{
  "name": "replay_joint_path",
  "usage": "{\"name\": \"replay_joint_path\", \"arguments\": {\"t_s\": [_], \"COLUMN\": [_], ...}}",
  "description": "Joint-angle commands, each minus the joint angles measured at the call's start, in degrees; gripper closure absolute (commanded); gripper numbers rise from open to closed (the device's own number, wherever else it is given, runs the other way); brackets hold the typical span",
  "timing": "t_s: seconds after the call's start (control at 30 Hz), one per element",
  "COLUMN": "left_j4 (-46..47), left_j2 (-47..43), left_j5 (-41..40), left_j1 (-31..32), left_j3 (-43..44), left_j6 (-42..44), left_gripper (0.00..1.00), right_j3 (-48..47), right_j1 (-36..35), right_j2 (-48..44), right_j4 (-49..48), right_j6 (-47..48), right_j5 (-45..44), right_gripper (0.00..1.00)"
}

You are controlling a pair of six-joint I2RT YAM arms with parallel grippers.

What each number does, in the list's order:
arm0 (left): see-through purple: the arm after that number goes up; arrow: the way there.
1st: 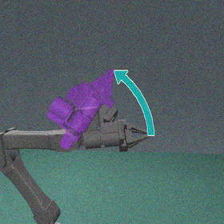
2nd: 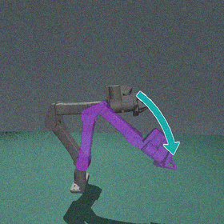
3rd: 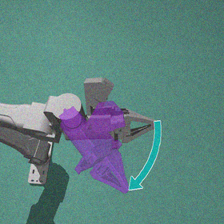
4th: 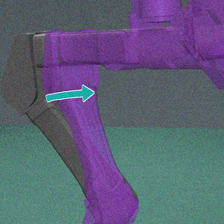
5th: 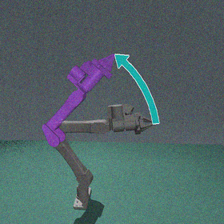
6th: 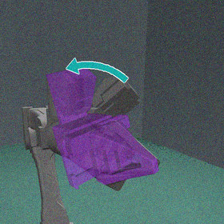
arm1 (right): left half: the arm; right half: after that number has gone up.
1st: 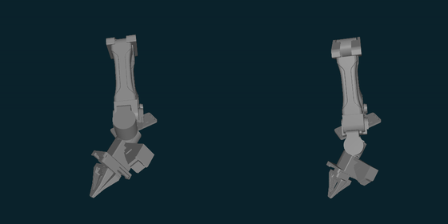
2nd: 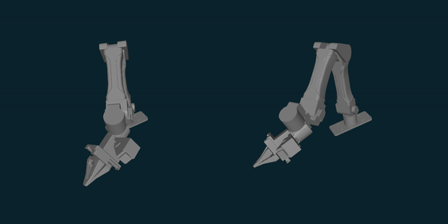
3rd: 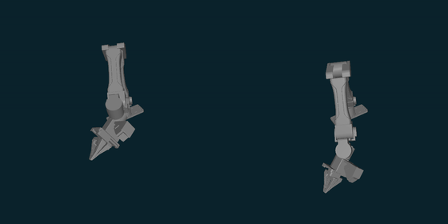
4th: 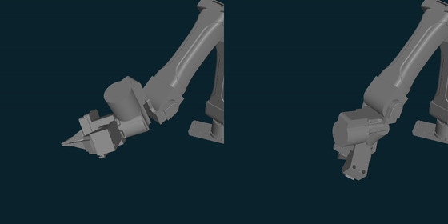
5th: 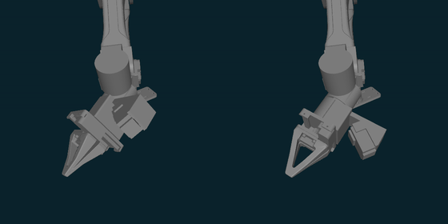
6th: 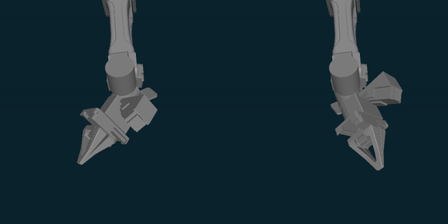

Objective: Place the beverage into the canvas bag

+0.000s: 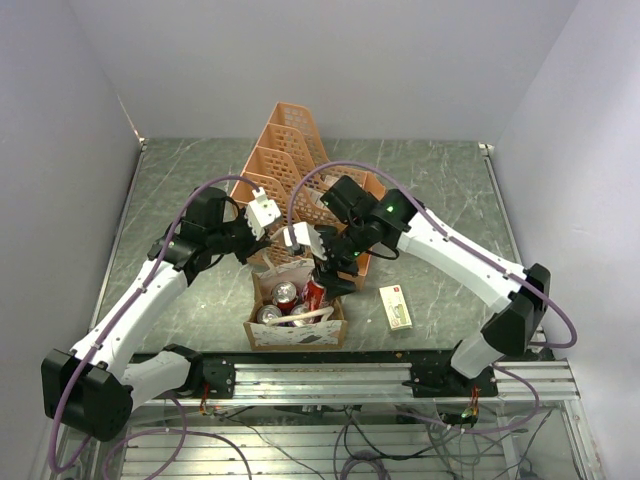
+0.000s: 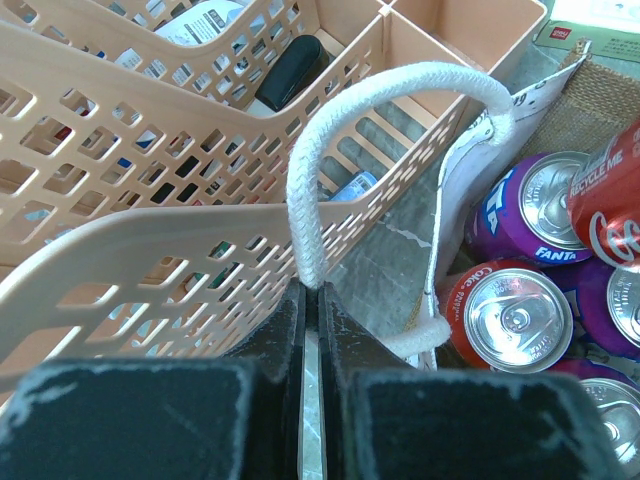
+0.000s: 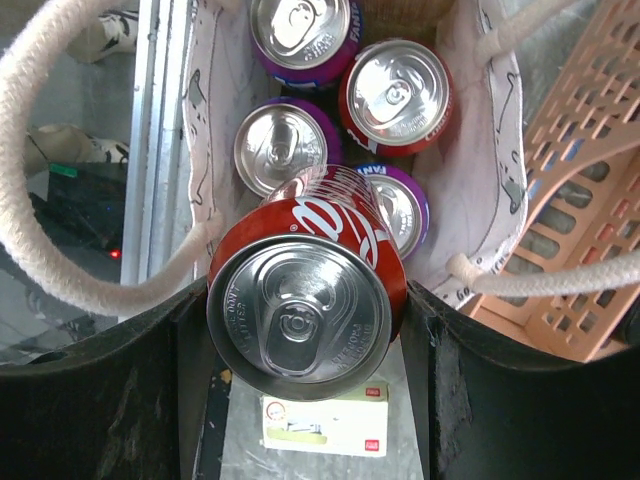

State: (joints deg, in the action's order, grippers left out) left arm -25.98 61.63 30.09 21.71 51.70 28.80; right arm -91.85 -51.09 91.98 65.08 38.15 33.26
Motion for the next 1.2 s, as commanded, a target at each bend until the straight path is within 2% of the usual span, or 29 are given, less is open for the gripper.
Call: {"name": "replay_joint_path", "arguments": {"t_s": [0.0,0.5,0.67,1.17], "left_j4": [0.69,0.37,0.4,0.55], "left_j2": [-0.17,-0.35,-0.29,-0.47], "left_j5": [1.74,1.74,1.8,1.9], "left_j1": [0.35,0.35,0.35,0.3], "left_j3": [0.99,1.07,1.08,0.67], "left_j6": [0.83,0.65,0.68,0.91], "left_gripper": [0.93,0.93,0.93,0.93], "right_j3": [0.13,1.86,2.92,2.74], "right_j1": [-0.19,-1.02,-1.63,-1.9], "right_j2": [-4.94,-3.27,-2.57,0.86], "right_j4": [1.16,5.23,3.94,-2.89], "right_j6": [-0.44,1.59,1.14,-5.25], "right_j5": [-2.14,3.44,3.31,-4.0], "right_gripper": [1.0,1.0,1.0,1.0]}}
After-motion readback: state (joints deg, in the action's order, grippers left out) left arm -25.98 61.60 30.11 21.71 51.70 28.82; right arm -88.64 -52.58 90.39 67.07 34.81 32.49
